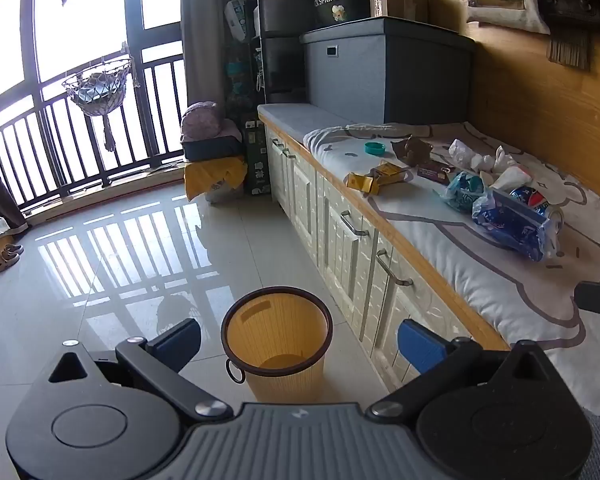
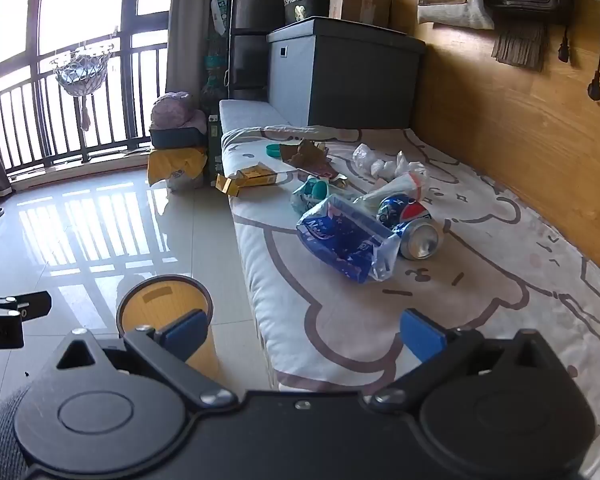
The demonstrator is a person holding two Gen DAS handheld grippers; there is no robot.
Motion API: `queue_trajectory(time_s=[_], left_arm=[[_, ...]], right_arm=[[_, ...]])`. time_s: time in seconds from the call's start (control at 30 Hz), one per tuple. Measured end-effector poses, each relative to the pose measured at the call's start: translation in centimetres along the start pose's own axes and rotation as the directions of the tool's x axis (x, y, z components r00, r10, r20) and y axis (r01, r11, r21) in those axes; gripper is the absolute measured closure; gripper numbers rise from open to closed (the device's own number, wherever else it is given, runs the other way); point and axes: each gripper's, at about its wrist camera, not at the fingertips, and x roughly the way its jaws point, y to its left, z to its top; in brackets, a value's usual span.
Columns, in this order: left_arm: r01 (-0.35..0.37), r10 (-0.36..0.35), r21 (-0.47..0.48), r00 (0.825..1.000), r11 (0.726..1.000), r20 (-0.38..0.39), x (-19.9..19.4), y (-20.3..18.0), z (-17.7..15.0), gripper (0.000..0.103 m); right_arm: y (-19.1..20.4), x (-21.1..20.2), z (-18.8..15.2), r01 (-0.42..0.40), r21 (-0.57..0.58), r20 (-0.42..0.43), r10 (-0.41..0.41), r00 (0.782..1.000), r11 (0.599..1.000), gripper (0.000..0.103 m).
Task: Collect trash
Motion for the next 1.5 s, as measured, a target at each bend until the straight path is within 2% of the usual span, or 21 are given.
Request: queue_trajectory(time_s=[1.5], left_arm=[[0.003,-0.003,0.006,1.000,1.000,0.011,-0.15,-0.19,0.14,0.000]], right_arm=[[-0.25,-0.13,0.06,0.003,0.006,-0.004,-0.003,1.000,1.000,0.000]])
